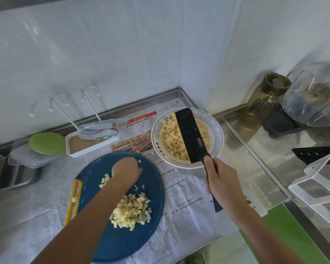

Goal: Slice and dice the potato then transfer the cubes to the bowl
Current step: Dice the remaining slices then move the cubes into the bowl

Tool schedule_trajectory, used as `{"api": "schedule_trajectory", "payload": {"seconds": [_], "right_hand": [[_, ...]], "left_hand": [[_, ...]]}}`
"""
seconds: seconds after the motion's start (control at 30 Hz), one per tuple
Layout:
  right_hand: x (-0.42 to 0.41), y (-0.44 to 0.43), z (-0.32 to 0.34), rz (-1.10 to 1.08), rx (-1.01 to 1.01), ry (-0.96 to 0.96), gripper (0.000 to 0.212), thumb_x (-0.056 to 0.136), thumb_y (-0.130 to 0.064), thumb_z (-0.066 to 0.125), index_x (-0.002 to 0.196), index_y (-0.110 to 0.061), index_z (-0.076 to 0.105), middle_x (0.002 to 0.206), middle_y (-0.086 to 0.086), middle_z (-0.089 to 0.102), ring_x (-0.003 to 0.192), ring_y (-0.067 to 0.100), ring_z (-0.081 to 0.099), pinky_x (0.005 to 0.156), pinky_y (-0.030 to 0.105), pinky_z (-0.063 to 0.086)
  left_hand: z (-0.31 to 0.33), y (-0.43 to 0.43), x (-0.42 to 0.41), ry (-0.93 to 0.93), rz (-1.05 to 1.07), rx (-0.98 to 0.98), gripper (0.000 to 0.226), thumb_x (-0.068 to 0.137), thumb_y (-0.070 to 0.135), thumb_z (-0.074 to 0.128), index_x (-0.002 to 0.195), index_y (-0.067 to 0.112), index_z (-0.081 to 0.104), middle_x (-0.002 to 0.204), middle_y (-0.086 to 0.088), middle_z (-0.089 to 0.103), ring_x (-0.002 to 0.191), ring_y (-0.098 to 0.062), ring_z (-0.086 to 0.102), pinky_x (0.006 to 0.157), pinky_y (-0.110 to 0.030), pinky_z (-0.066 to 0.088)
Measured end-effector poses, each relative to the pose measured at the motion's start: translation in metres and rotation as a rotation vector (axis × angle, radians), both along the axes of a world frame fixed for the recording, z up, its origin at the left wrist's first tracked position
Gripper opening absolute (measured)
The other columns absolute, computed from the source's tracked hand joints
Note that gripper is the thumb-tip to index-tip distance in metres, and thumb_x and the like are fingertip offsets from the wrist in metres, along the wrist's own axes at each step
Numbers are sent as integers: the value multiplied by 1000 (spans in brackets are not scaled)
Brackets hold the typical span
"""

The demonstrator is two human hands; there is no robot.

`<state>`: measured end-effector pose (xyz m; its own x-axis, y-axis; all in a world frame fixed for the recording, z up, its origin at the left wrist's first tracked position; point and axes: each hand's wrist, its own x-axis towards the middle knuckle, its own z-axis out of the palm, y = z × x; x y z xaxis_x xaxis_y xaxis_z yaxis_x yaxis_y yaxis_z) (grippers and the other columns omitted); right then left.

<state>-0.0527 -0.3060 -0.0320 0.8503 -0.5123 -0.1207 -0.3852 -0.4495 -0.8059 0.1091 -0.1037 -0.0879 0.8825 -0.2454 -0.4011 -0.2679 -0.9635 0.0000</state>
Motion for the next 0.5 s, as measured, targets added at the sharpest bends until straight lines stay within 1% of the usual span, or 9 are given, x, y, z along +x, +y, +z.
{"api": "schedule_trajectory", "payload": {"seconds": [0.07,0.1,0.17,0.23,0.3,0.37,0.43,0.5], "right_hand": [[2,2,0,8,18,3,44,102,-37,35,73,-9,52,50,6,58,35,7,51,53,35,51],[2,3,0,16,15,6,44,102,-37,35,72,-10,52,49,4,58,35,7,51,53,34,51],[4,4,0,22,11,2,43,102,-38,35,69,-13,50,46,2,56,35,7,51,54,33,50],[6,3,1,13,16,-10,43,102,-37,35,69,-14,50,46,3,56,35,7,51,53,32,49],[9,3,1,4,25,-21,43,101,-37,36,69,-13,51,48,8,58,36,8,51,53,31,49],[12,3,2,-3,30,-34,44,101,-37,36,67,-13,50,49,10,58,36,9,51,53,31,48],[15,3,2,-5,34,-49,43,101,-36,37,65,-16,48,48,10,57,37,11,51,52,31,48],[17,3,1,7,29,-43,42,101,-36,36,65,-19,47,49,10,56,37,10,51,52,31,48]], "left_hand": [[-1,7,14,-40,74,-83,32,94,36,57,86,5,62,73,0,54,74,-17,56,66,-28,44],[-1,7,21,-45,93,-153,30,92,34,60,87,4,62,76,-2,56,72,-16,54,66,-27,43],[-3,4,33,-42,111,-343,20,89,29,66,88,9,61,86,-2,58,76,-15,51,69,-27,41],[-2,-4,44,-14,85,-419,22,86,29,71,93,10,62,89,-1,58,79,-16,52,72,-28,40],[-7,-11,59,24,58,-385,31,82,31,74,96,7,63,93,-6,63,81,-20,55,72,-29,41],[-12,-17,74,72,-10,-268,36,81,33,75,97,3,64,91,-9,63,85,-23,57,71,-28,39],[-15,-24,84,120,-112,-119,36,83,35,72,95,2,66,73,-2,54,79,-20,54,69,-24,37],[-18,-30,90,129,-180,-45,30,82,32,71,81,3,63,61,1,43,69,-17,50,66,-24,39]]}}
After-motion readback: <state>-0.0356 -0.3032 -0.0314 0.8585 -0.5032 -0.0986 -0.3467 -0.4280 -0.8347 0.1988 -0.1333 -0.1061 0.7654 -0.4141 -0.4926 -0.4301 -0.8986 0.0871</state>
